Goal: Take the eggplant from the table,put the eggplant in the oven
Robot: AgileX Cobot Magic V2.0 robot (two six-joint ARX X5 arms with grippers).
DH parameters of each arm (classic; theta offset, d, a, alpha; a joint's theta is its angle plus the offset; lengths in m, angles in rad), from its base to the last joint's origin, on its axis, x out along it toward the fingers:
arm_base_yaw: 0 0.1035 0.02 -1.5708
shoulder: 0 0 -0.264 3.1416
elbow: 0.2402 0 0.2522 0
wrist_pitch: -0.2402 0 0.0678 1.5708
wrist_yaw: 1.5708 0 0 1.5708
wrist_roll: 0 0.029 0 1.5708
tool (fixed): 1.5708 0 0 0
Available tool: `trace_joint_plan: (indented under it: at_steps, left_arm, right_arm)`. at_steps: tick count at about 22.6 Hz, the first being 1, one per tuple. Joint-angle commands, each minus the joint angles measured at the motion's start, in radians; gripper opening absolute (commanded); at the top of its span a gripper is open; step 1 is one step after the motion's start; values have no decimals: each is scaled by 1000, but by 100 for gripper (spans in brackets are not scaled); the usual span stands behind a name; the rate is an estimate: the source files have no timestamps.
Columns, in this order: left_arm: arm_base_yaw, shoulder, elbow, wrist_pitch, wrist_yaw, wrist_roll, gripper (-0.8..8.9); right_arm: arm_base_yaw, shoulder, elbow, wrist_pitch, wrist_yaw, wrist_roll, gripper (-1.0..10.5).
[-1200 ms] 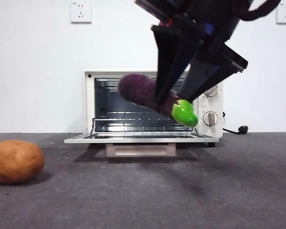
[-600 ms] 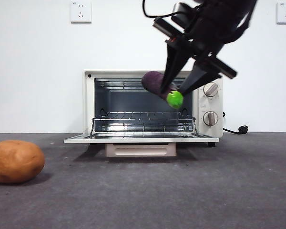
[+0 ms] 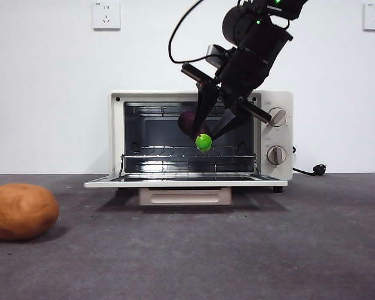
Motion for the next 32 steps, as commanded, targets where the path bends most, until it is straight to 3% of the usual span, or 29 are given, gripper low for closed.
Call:
trace_joint_plan:
  at_steps: [1,5,10,14,15,18,32]
  left_arm:
    - [0,-15,-5,-5,3,11,-6]
    - [0,-37,-5,-13,3,11,-6]
    - [-13,-50,-5,-22,3,11,-6]
    - [-31,-49,-5,-34,3,11,-6]
    - [-32,-49,-5,-36,3,11,-6]
    - [-32,-50,-5,-40,3,11,-6]
    - [-32,-49,-5,-50,3,11,-6]
  right_arm:
    - [-13,37,38,26,-3,47,-12]
    - [-24,56,46,101,11,111,-12]
    - [-24,59,46,108,163,122,7]
    - [-24,59,46,123,219,122,11]
    - [-24,59,46,131,227,125,18]
    - [-24,59,46,149,242,146,229]
    - [-24,59,46,152,244,148,230]
